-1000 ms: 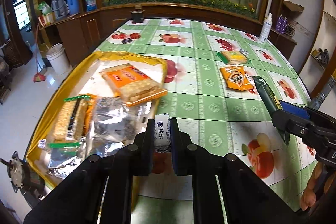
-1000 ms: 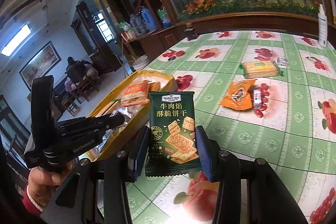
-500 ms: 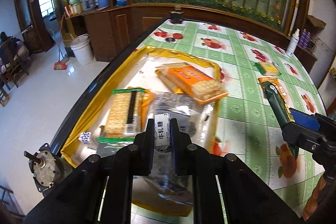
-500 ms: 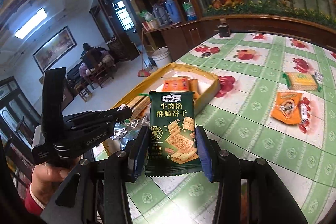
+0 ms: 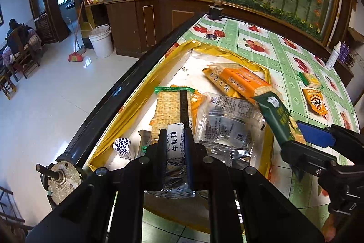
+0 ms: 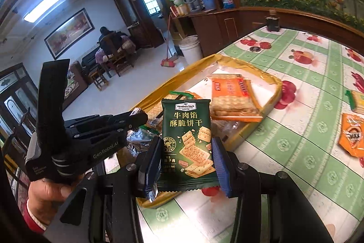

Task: Organize snacks
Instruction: 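Carry both packs over the yellow tray and open both grippers to release them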

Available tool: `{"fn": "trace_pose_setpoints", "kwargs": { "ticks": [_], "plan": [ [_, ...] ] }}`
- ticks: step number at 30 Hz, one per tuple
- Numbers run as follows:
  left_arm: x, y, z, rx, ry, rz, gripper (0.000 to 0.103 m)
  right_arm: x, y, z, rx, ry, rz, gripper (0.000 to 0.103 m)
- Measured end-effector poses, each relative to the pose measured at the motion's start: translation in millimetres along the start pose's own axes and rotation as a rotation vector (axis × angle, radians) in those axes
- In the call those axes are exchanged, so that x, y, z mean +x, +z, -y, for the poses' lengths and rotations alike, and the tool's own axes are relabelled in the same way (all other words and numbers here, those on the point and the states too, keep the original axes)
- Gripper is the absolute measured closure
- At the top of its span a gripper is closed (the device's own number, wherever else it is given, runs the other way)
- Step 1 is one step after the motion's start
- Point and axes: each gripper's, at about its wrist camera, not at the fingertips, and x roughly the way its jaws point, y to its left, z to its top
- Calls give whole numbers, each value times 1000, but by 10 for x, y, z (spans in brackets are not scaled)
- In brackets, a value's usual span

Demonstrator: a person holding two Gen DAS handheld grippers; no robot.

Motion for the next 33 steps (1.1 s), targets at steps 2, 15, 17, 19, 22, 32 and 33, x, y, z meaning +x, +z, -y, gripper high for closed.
{"fn": "trace_pose_setpoints", "kwargs": {
  "ticks": [2, 15, 17, 19, 22, 32, 33],
  "plan": [
    [39, 1, 0, 2, -1, -8, 92, 98, 42, -37, -11, -3, -8, 58],
    [160, 51, -78, -3, 39, -15, 92, 543, 108, -94, -50, -46, -63, 57],
    [147, 55, -70, 5, 60, -9, 91, 533, 110, -111, -62, -53, -62, 55],
    [125, 61, -62, 7, 82, 0, 83, 480, 103, -135, -73, -63, -46, 50],
    [64, 71, -56, 7, 96, 26, 53, 381, 123, -153, -80, -65, -24, 47],
    [-42, 127, 55, 20, 100, 47, 35, -103, 30, 139, -17, -115, 48, 41],
    [-49, 131, 85, 23, 95, 47, 35, -146, 6, 191, -6, -121, 51, 41]
  ]
}}
